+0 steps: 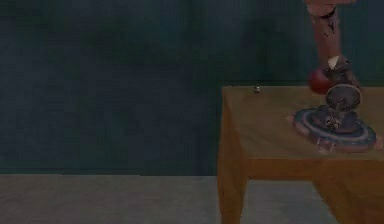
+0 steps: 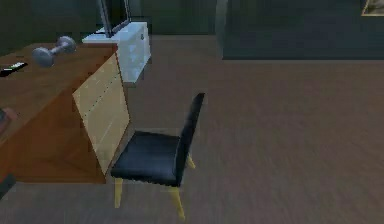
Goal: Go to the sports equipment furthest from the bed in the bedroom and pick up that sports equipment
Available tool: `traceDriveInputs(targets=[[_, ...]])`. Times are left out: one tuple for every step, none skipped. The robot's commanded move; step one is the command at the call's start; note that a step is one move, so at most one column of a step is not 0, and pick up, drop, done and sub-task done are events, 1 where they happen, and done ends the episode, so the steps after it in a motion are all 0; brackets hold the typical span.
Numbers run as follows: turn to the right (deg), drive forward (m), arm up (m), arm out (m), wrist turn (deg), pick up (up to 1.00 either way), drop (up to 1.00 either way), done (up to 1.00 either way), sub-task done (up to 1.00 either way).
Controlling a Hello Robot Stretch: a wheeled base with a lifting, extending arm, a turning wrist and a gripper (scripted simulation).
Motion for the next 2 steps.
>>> traceDriveInputs(targets=[[-30.0,0.0,0.0,0.0,0.0,0.0,0.0,0.0,0.0],[45.0,0.0,0.0,0.0,0.0,0.0,0.0,0.0,0.0]])
